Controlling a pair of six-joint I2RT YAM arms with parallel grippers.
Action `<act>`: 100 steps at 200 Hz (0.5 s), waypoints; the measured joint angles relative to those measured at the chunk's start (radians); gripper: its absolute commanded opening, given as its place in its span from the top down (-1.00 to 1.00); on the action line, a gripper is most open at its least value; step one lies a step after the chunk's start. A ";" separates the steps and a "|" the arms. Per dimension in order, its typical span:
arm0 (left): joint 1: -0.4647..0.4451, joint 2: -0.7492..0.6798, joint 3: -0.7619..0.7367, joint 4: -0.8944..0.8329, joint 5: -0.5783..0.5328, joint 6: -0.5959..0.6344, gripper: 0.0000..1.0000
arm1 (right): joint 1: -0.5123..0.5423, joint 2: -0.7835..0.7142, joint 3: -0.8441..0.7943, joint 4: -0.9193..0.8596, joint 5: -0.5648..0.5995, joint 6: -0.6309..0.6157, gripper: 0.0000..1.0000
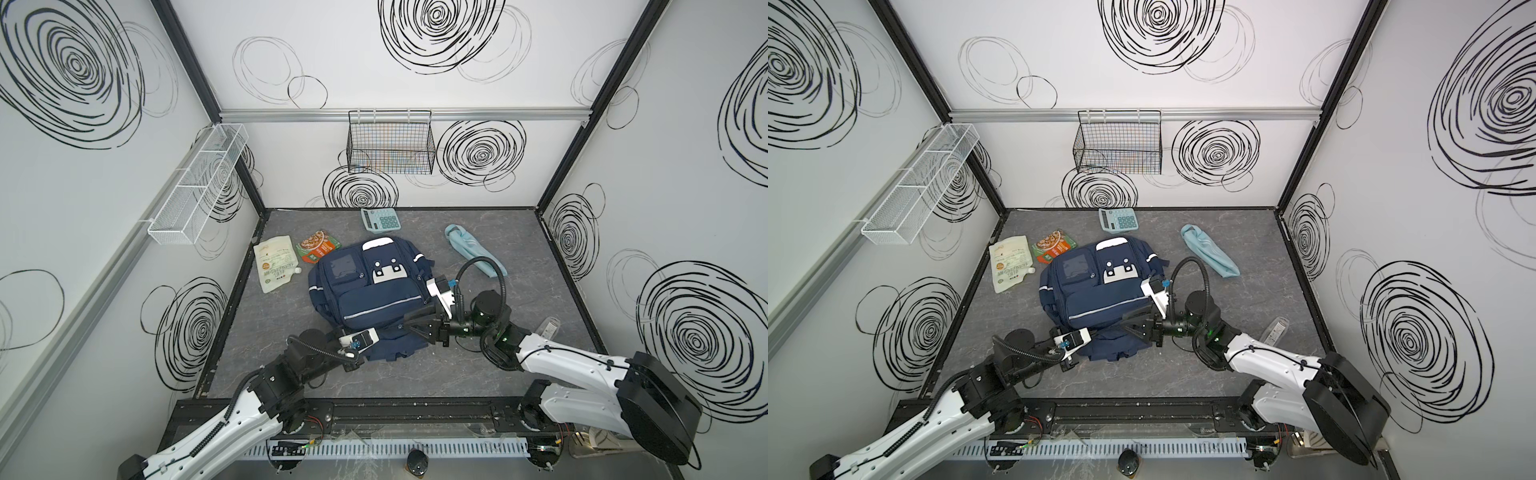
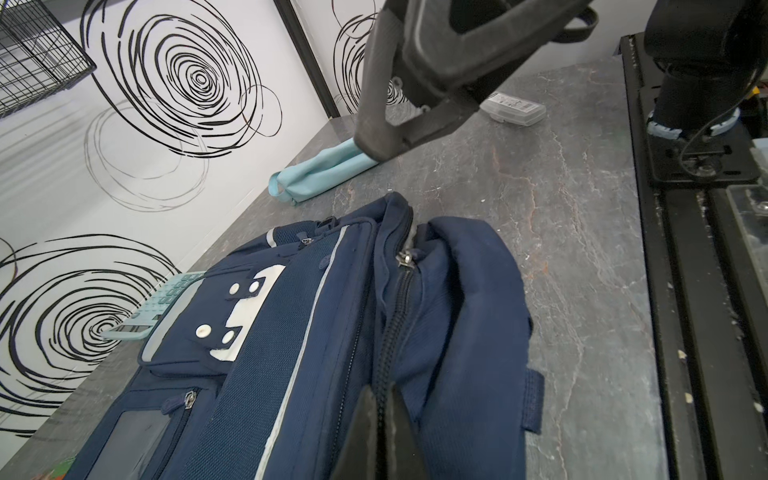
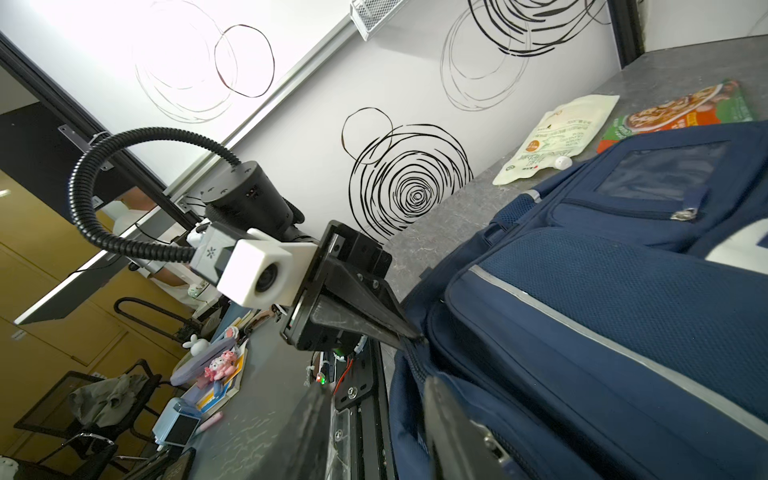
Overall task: Pack the student bag
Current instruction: 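Keep tugging the zipper pull with the right gripper while the left holds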
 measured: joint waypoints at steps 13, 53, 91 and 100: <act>0.000 0.000 0.000 0.000 0.000 0.000 1.00 | -0.001 0.001 0.000 -0.011 0.002 -0.002 0.12; 0.000 -0.001 0.000 0.000 0.000 0.000 1.00 | -0.038 0.026 -0.013 -0.084 0.048 -0.007 0.03; 0.000 -0.001 -0.001 0.000 0.001 0.000 1.00 | -0.069 0.031 -0.072 -0.092 0.060 0.014 -0.08; 0.000 0.000 -0.001 0.000 0.001 -0.001 1.00 | -0.069 0.035 -0.078 -0.092 0.056 0.015 -0.06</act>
